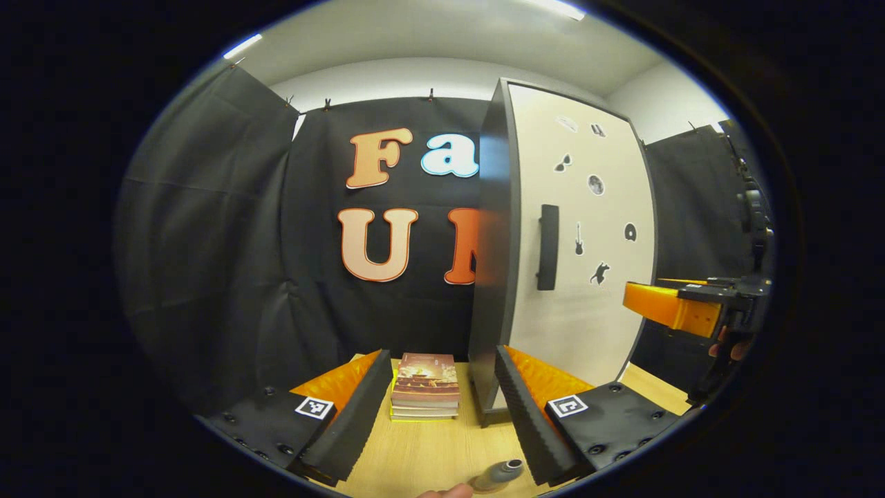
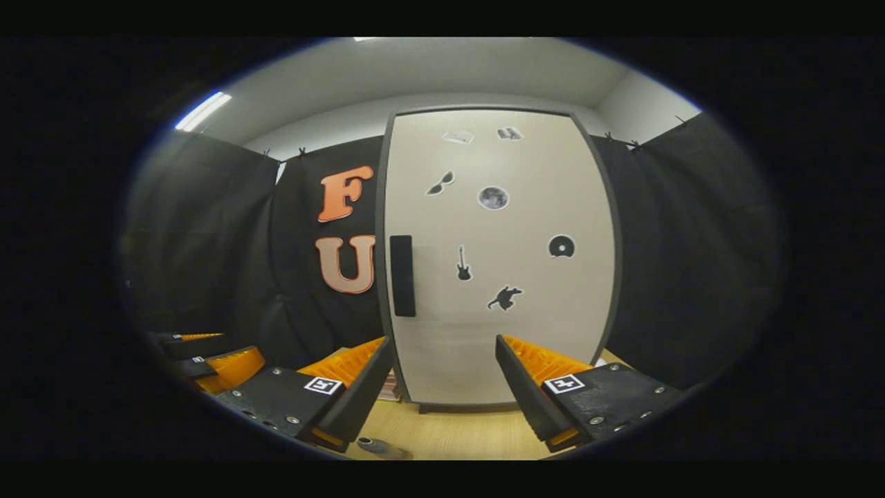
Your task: Open the cabinet door with the right hand, grasp the bottle in the cabinet with the left hand and place it on the coaster, then close the cabinet door with the right hand.
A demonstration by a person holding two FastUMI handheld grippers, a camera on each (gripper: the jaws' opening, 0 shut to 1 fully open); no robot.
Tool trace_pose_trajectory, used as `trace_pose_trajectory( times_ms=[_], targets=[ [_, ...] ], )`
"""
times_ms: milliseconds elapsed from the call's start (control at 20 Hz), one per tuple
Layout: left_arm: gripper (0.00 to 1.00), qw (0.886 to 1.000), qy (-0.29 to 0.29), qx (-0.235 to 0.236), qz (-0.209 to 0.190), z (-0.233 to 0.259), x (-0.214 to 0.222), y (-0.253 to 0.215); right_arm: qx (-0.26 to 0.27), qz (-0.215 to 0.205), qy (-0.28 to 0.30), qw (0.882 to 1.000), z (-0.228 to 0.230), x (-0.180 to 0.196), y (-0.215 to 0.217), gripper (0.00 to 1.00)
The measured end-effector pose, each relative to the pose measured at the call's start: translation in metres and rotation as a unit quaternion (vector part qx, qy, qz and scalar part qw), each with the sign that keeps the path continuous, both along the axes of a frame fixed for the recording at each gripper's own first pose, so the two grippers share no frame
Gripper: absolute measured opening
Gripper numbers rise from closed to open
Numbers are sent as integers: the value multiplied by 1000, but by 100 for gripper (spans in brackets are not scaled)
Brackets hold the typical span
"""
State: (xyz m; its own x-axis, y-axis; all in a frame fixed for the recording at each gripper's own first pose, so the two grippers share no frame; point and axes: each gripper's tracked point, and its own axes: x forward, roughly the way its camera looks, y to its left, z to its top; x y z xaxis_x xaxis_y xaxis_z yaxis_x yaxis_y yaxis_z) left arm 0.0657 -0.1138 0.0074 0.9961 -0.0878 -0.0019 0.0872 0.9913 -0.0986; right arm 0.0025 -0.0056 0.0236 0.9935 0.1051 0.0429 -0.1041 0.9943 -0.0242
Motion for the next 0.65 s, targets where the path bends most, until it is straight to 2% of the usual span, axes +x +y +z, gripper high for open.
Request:
trace_pose_trajectory(
  times_ms=[150,350,550,650],
  targets=[
    [95,1000,-8,-2,2,14,-27,-26,3,-19,-8,1000,5,-49,-35,91],
    [95,1000,-19,6,5,28,-60,-51,0,-32,-11,999,2,-92,-67,91],
    [99,999,-24,16,16,37,-84,-59,-1,-29,-10,1000,-3,-106,-77,91],
    [95,999,-21,19,22,36,-89,-62,-2,-29,-10,1000,-6,-110,-81,92]
  ],
)
